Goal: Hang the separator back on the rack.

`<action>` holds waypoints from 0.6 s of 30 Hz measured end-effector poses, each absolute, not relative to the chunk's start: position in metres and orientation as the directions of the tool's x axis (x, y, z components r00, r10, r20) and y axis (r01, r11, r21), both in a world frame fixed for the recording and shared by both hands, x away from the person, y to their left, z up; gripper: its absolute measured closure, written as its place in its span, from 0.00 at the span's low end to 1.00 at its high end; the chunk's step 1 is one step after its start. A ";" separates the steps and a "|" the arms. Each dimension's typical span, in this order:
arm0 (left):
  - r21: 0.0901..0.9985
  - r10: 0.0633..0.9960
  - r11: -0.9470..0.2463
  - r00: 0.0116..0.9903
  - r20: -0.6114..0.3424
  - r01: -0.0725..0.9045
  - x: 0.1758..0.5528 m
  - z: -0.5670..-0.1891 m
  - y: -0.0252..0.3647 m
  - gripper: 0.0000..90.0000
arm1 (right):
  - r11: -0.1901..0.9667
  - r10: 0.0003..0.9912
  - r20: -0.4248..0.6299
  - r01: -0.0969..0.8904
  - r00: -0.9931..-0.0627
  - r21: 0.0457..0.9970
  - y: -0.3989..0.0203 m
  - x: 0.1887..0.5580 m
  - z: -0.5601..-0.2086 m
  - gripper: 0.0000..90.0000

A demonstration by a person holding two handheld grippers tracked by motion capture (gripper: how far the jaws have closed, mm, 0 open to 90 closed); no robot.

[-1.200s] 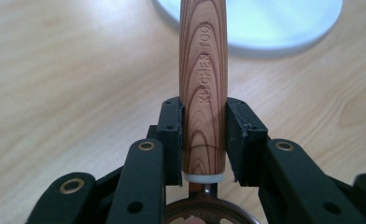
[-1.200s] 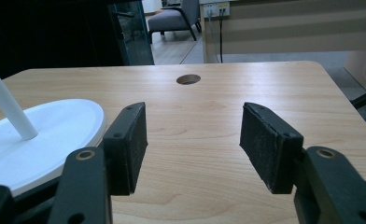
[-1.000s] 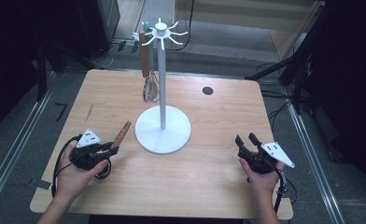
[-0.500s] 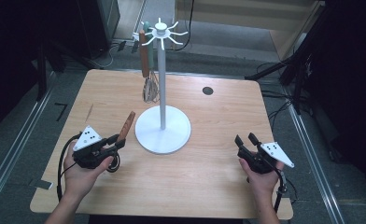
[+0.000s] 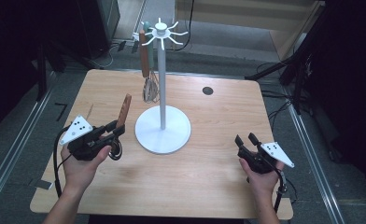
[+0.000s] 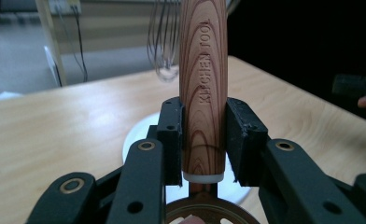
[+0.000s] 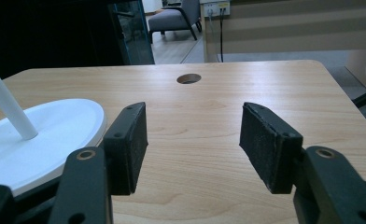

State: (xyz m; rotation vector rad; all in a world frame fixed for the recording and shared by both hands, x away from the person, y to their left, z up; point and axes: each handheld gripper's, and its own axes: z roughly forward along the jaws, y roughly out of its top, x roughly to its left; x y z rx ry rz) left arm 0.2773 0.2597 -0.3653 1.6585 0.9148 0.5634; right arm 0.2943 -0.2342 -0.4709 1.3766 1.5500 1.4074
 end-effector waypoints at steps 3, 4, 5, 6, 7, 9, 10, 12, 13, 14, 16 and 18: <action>0.965 0.799 -0.081 0.595 -0.086 0.249 0.279 -0.356 0.258 0.78 | -0.109 0.947 0.186 0.281 -0.262 0.954 -0.233 0.295 -0.471 0.47; 0.967 0.794 -0.076 0.602 -0.089 0.244 0.280 -0.353 0.258 0.78 | -0.107 0.947 0.184 0.282 -0.262 0.954 -0.232 0.295 -0.471 0.47; 0.967 0.791 -0.075 0.605 -0.090 0.242 0.281 -0.350 0.257 0.78 | -0.103 0.947 0.181 0.281 -0.264 0.954 -0.232 0.295 -0.471 0.47; 0.970 0.792 -0.071 0.604 -0.086 0.231 0.282 -0.348 0.256 0.78 | -0.109 0.947 0.186 0.284 -0.263 0.953 -0.232 0.295 -0.471 0.47; 0.972 0.791 -0.067 0.606 -0.087 0.227 0.283 -0.345 0.256 0.78 | -0.109 0.947 0.186 0.282 -0.262 0.953 -0.233 0.295 -0.471 0.47; 0.975 0.791 -0.060 0.606 -0.085 0.215 0.285 -0.341 0.254 0.78 | -0.112 0.947 0.188 0.282 -0.259 0.953 -0.233 0.295 -0.472 0.47; 0.976 0.791 -0.059 0.607 -0.083 0.211 0.286 -0.339 0.254 0.78 | -0.113 0.947 0.189 0.282 -0.259 0.953 -0.233 0.296 -0.472 0.47; 0.979 0.788 -0.049 0.610 -0.084 0.198 0.287 -0.336 0.253 0.78 | -0.112 0.947 0.188 0.282 -0.260 0.953 -0.233 0.295 -0.471 0.47; 0.981 0.786 -0.046 0.613 -0.082 0.190 0.287 -0.333 0.253 0.78 | -0.111 0.947 0.187 0.281 -0.262 0.953 -0.232 0.295 -0.471 0.47; 0.982 0.784 -0.045 0.616 -0.079 0.183 0.287 -0.331 0.252 0.78 | -0.107 0.947 0.184 0.280 -0.263 0.954 -0.232 0.295 -0.471 0.47; 0.985 0.781 -0.039 0.620 -0.074 0.167 0.286 -0.326 0.250 0.78 | -0.107 0.947 0.184 0.280 -0.262 0.954 -0.232 0.295 -0.471 0.47; 0.988 0.777 -0.031 0.625 -0.072 0.152 0.286 -0.322 0.248 0.78 | -0.109 0.947 0.185 0.281 -0.261 0.953 -0.232 0.295 -0.471 0.47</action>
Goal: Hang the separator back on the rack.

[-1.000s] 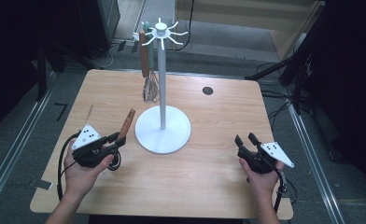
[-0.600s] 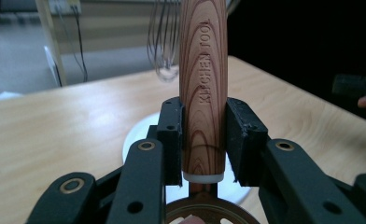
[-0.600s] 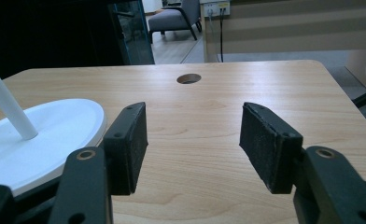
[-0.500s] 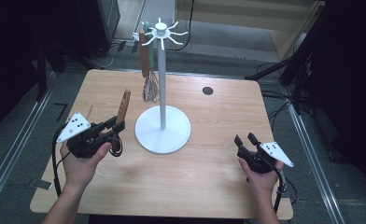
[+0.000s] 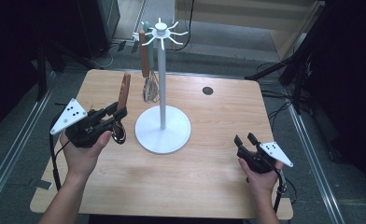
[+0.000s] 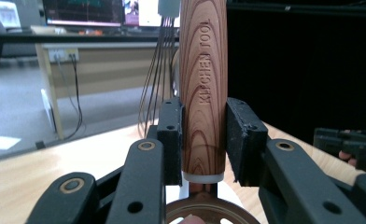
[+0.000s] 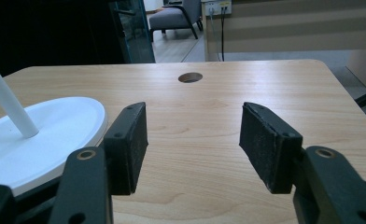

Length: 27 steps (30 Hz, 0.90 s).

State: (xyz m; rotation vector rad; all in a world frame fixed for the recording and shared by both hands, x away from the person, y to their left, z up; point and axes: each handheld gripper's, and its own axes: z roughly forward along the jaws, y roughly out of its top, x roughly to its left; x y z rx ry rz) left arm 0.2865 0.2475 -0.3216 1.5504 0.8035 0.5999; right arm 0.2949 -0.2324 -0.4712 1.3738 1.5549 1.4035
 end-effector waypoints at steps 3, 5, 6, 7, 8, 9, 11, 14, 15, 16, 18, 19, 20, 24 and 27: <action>0.991 0.772 -0.026 0.632 -0.063 0.131 0.288 -0.316 0.243 0.78 | -0.110 0.947 0.186 0.279 -0.262 0.954 -0.233 0.295 -0.471 0.47; 0.993 0.772 -0.027 0.634 -0.054 0.117 0.289 -0.311 0.240 0.78 | -0.109 0.947 0.185 0.279 -0.263 0.954 -0.233 0.295 -0.471 0.47; 0.994 0.770 -0.025 0.635 -0.051 0.110 0.290 -0.309 0.239 0.78 | -0.108 0.947 0.185 0.280 -0.263 0.954 -0.233 0.295 -0.471 0.47; 0.994 0.769 -0.027 0.638 -0.047 0.106 0.291 -0.307 0.238 0.78 | -0.109 0.947 0.185 0.280 -0.262 0.954 -0.233 0.295 -0.471 0.47; 0.995 0.769 -0.023 0.637 -0.045 0.098 0.292 -0.305 0.236 0.78 | -0.110 0.947 0.187 0.282 -0.261 0.953 -0.233 0.295 -0.471 0.47; 0.996 0.770 -0.019 0.637 -0.044 0.091 0.292 -0.303 0.235 0.78 | -0.109 0.947 0.186 0.282 -0.261 0.953 -0.233 0.295 -0.471 0.47; 0.997 0.770 -0.009 0.637 -0.040 0.074 0.294 -0.300 0.233 0.78 | -0.108 0.947 0.185 0.282 -0.262 0.953 -0.233 0.295 -0.471 0.47; 0.999 0.769 0.002 0.638 -0.036 0.053 0.297 -0.296 0.231 0.78 | -0.108 0.947 0.186 0.282 -0.263 0.953 -0.233 0.295 -0.471 0.47; 0.999 0.768 0.007 0.639 -0.036 0.047 0.297 -0.295 0.230 0.78 | -0.108 0.947 0.185 0.282 -0.262 0.953 -0.233 0.295 -0.471 0.47; 0.999 0.768 0.014 0.639 -0.036 0.040 0.298 -0.294 0.229 0.78 | -0.108 0.947 0.185 0.282 -0.262 0.953 -0.233 0.295 -0.471 0.47; 0.999 0.767 0.023 0.641 -0.033 0.023 0.299 -0.293 0.226 0.78 | -0.104 0.948 0.180 0.279 -0.263 0.955 -0.233 0.295 -0.472 0.47; 0.999 0.768 0.027 0.640 -0.033 0.019 0.298 -0.292 0.225 0.78 | -0.108 0.947 0.185 0.282 -0.263 0.953 -0.233 0.295 -0.471 0.47; 1.000 0.767 0.029 0.641 -0.029 0.010 0.298 -0.291 0.224 0.78 | -0.107 0.947 0.184 0.282 -0.263 0.953 -0.233 0.295 -0.471 0.47; 0.999 0.765 0.036 0.644 -0.023 -0.006 0.299 -0.286 0.221 0.78 | -0.107 0.947 0.184 0.283 -0.263 0.953 -0.233 0.295 -0.472 0.47; 0.999 0.766 0.044 0.643 -0.023 -0.016 0.301 -0.283 0.218 0.78 | -0.107 0.947 0.185 0.285 -0.264 0.953 -0.233 0.295 -0.472 0.47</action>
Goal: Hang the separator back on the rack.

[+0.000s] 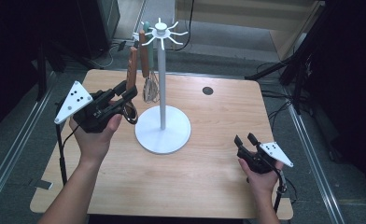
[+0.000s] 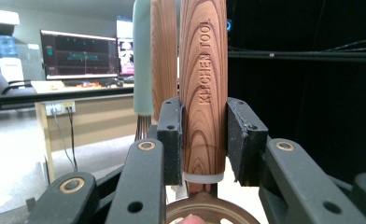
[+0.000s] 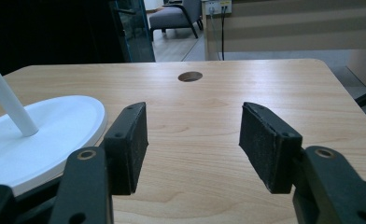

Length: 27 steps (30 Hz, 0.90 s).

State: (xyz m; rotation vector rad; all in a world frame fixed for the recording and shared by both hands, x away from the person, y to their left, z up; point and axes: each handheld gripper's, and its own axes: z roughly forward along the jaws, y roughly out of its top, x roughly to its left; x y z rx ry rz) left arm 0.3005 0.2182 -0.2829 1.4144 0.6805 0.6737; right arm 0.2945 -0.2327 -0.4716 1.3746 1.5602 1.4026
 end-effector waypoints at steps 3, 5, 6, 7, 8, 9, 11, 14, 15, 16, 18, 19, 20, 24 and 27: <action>0.999 0.764 0.046 0.645 -0.018 -0.026 0.302 -0.280 0.215 0.78 | -0.104 0.947 0.182 0.283 -0.264 0.953 -0.233 0.295 -0.472 0.47; 0.999 0.765 0.044 0.643 -0.014 -0.031 0.303 -0.278 0.213 0.78 | -0.105 0.947 0.182 0.283 -0.265 0.953 -0.233 0.295 -0.472 0.47; 0.998 0.764 0.047 0.645 -0.014 -0.034 0.304 -0.277 0.212 0.78 | -0.105 0.947 0.183 0.283 -0.265 0.953 -0.233 0.295 -0.472 0.47; 0.998 0.765 0.046 0.644 -0.012 -0.036 0.304 -0.276 0.212 0.78 | -0.105 0.947 0.183 0.283 -0.264 0.953 -0.233 0.295 -0.472 0.47; 0.998 0.765 0.049 0.644 -0.012 -0.039 0.304 -0.276 0.211 0.78 | -0.104 0.947 0.182 0.283 -0.265 0.953 -0.233 0.295 -0.472 0.47; 0.998 0.762 0.052 0.647 -0.014 -0.040 0.305 -0.275 0.211 0.78 | -0.104 0.947 0.183 0.284 -0.266 0.953 -0.233 0.295 -0.472 0.47; 0.998 0.763 0.047 0.646 -0.009 -0.041 0.306 -0.274 0.210 0.78 | -0.105 0.946 0.184 0.284 -0.265 0.953 -0.233 0.295 -0.472 0.47; 0.998 0.764 0.045 0.645 -0.010 -0.038 0.308 -0.273 0.208 0.78 | -0.104 0.946 0.183 0.284 -0.266 0.953 -0.233 0.295 -0.472 0.47; 0.998 0.765 0.046 0.644 -0.011 -0.037 0.308 -0.273 0.207 0.78 | -0.103 0.947 0.182 0.283 -0.267 0.954 -0.233 0.295 -0.472 0.47; 0.998 0.765 0.047 0.644 -0.013 -0.036 0.309 -0.273 0.207 0.78 | -0.104 0.946 0.183 0.283 -0.266 0.953 -0.233 0.295 -0.472 0.47; 0.998 0.767 0.045 0.642 -0.012 -0.034 0.309 -0.272 0.205 0.78 | -0.104 0.946 0.183 0.284 -0.267 0.953 -0.233 0.295 -0.472 0.47; 0.999 0.767 0.042 0.641 -0.010 -0.035 0.310 -0.273 0.204 0.78 | -0.104 0.946 0.183 0.284 -0.266 0.953 -0.233 0.295 -0.472 0.47; 0.999 0.766 0.041 0.642 -0.012 -0.030 0.310 -0.273 0.204 0.78 | -0.104 0.946 0.183 0.284 -0.266 0.953 -0.233 0.295 -0.472 0.47; 0.999 0.765 0.033 0.643 -0.010 -0.024 0.314 -0.274 0.202 0.78 | -0.104 0.946 0.183 0.284 -0.266 0.953 -0.233 0.295 -0.472 0.47; 0.999 0.760 0.029 0.650 -0.012 -0.015 0.316 -0.274 0.200 0.78 | -0.102 0.947 0.181 0.283 -0.266 0.954 -0.233 0.295 -0.472 0.47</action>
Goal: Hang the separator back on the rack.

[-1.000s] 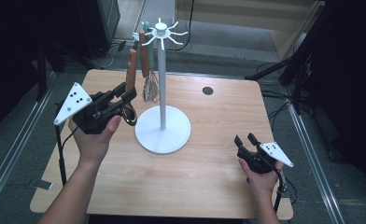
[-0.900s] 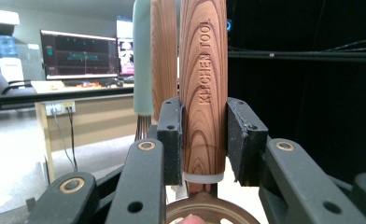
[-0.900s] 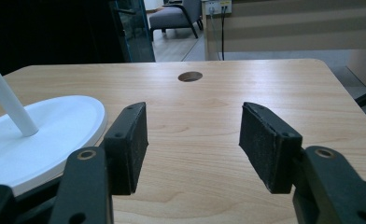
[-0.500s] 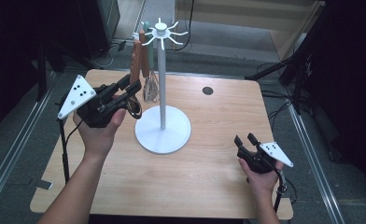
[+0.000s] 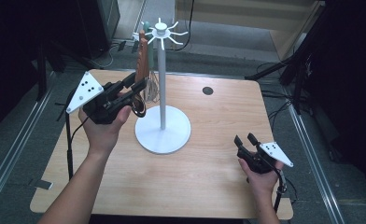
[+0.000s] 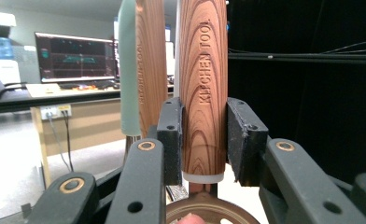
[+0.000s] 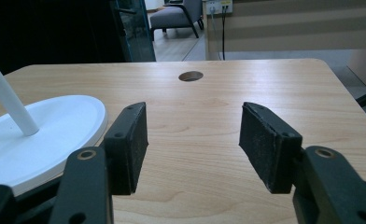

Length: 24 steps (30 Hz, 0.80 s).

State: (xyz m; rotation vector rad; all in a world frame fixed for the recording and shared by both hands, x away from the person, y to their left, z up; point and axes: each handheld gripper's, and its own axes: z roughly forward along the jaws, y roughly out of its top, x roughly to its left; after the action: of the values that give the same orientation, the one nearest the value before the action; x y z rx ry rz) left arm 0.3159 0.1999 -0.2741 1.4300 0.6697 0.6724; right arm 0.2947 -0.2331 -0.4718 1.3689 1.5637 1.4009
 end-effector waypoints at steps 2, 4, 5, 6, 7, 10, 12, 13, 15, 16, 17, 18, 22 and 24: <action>1.000 0.759 0.029 0.651 -0.018 -0.007 0.317 -0.274 0.199 0.78 | -0.102 0.947 0.181 0.283 -0.266 0.954 -0.233 0.295 -0.472 0.47; 1.000 0.758 0.024 0.652 -0.020 0.002 0.319 -0.275 0.198 0.78 | -0.102 0.947 0.181 0.283 -0.266 0.954 -0.233 0.295 -0.472 0.47; 1.000 0.754 0.030 0.656 -0.027 0.007 0.320 -0.276 0.197 0.78 | -0.104 0.947 0.182 0.283 -0.266 0.954 -0.233 0.295 -0.472 0.47; 0.999 0.742 0.041 0.669 -0.042 0.017 0.321 -0.277 0.198 0.78 | -0.105 0.946 0.184 0.284 -0.266 0.953 -0.233 0.295 -0.472 0.47; 0.998 0.733 0.050 0.678 -0.054 0.025 0.322 -0.278 0.199 0.78 | -0.103 0.947 0.181 0.283 -0.266 0.954 -0.233 0.294 -0.472 0.47; 0.999 0.744 0.045 0.666 -0.049 0.023 0.321 -0.279 0.198 0.64 | -0.105 0.946 0.184 0.284 -0.266 0.953 -0.233 0.295 -0.472 0.47; 0.999 0.751 0.037 0.658 -0.049 0.033 0.321 -0.281 0.198 0.45 | -0.102 0.947 0.181 0.284 -0.266 0.953 -0.233 0.295 -0.472 0.47; 0.999 0.759 0.032 0.650 -0.044 0.029 0.320 -0.283 0.198 0.40 | -0.103 0.946 0.181 0.284 -0.267 0.953 -0.233 0.295 -0.472 0.47; 0.999 0.780 0.016 0.625 -0.030 0.028 0.319 -0.287 0.200 0.26 | -0.103 0.947 0.182 0.283 -0.267 0.954 -0.233 0.295 -0.472 0.47; 0.999 0.784 0.012 0.620 -0.028 0.030 0.318 -0.288 0.201 0.22 | -0.107 0.946 0.186 0.285 -0.266 0.952 -0.233 0.294 -0.471 0.47; 0.999 0.792 0.010 0.610 -0.029 0.035 0.318 -0.291 0.203 0.17 | -0.106 0.946 0.184 0.284 -0.266 0.953 -0.233 0.294 -0.471 0.47; 0.999 0.796 0.012 0.604 -0.034 0.040 0.318 -0.295 0.206 0.15 | -0.106 0.946 0.185 0.286 -0.266 0.952 -0.233 0.294 -0.471 0.47; 0.998 0.815 0.008 0.578 -0.044 0.064 0.316 -0.311 0.214 0.05 | -0.106 0.946 0.185 0.288 -0.265 0.952 -0.233 0.295 -0.472 0.47; 0.997 0.827 0.014 0.559 -0.057 0.082 0.315 -0.320 0.218 0.00 | -0.099 0.946 0.179 0.287 -0.269 0.953 -0.232 0.295 -0.472 0.47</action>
State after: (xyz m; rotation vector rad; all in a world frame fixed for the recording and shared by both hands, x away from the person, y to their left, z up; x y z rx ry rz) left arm 0.3150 0.2181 -0.3203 1.4598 0.8261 0.6980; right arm 0.2952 -0.2321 -0.4723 1.3688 1.5706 1.3986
